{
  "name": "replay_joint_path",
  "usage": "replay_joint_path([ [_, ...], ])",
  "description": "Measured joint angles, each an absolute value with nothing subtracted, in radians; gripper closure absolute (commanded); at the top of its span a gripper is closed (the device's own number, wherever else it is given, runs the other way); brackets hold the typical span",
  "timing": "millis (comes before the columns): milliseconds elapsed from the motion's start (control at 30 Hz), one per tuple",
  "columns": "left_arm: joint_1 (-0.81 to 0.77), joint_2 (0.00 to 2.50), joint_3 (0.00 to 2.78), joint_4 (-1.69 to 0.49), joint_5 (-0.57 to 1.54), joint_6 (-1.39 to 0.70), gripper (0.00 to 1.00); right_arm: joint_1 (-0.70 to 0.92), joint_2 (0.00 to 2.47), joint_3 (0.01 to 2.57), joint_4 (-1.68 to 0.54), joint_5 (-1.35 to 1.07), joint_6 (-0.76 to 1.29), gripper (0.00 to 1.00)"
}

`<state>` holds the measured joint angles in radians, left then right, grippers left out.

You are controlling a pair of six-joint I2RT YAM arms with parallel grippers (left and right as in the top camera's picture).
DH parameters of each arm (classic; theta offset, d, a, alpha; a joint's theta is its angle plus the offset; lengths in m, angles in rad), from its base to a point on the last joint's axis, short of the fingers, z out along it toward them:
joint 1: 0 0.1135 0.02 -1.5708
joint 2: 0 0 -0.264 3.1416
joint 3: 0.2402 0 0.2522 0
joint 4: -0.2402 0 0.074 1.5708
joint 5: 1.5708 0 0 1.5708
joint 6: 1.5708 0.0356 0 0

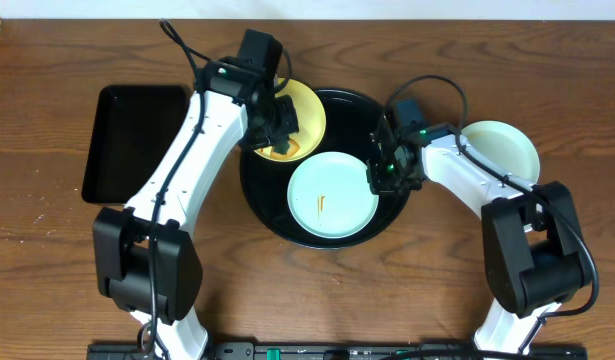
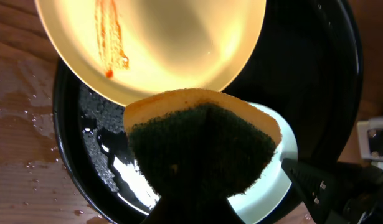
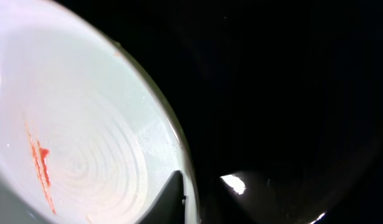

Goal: Clean dirty plates on tray and stack at the side
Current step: 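Move the right gripper back and grip the remaining light-blue plate rim, then scrub the light-blue plate with the sponge in the left gripper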

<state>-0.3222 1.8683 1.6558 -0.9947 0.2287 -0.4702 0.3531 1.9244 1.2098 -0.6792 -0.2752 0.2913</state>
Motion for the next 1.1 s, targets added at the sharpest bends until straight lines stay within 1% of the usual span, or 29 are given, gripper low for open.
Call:
replay_joint_path([
  [33, -0.327, 1.868, 1.652, -0.995, 0.229, -0.470, 0.92, 0.353, 1.924, 1.210, -0.674, -0.277, 0.299, 0.74],
  [100, -0.339, 1.868, 1.645, -0.995, 0.229, -0.470, 0.93, 0.353, 1.924, 1.209, -0.656, -0.281, 0.306, 0.72],
  [133, -0.344, 1.868, 1.644, -0.995, 0.229, -0.470, 0.92, 0.353, 1.924, 1.209, -0.649, -0.282, 0.308, 0.73],
  [233, -0.357, 1.868, 1.641, -0.996, 0.229, -0.470, 0.92, 0.353, 1.930, 1.209, -0.630, -0.291, 0.312, 0.85],
  [333, -0.372, 1.868, 1.625, -0.996, 0.229, -0.470, 0.92, 0.352, 1.958, 1.209, -0.627, -0.310, 0.320, 0.99],
  [700, -0.437, 1.868, 1.499, -0.968, 0.229, -0.479, 0.93, 0.346, 1.964, 1.210, -0.623, -0.352, 0.322, 0.99],
  [1100, -0.536, 1.868, 1.355, -0.768, 0.213, -0.529, 0.92, 0.345, 1.964, 1.210, -0.623, -0.355, 0.322, 0.99],
])
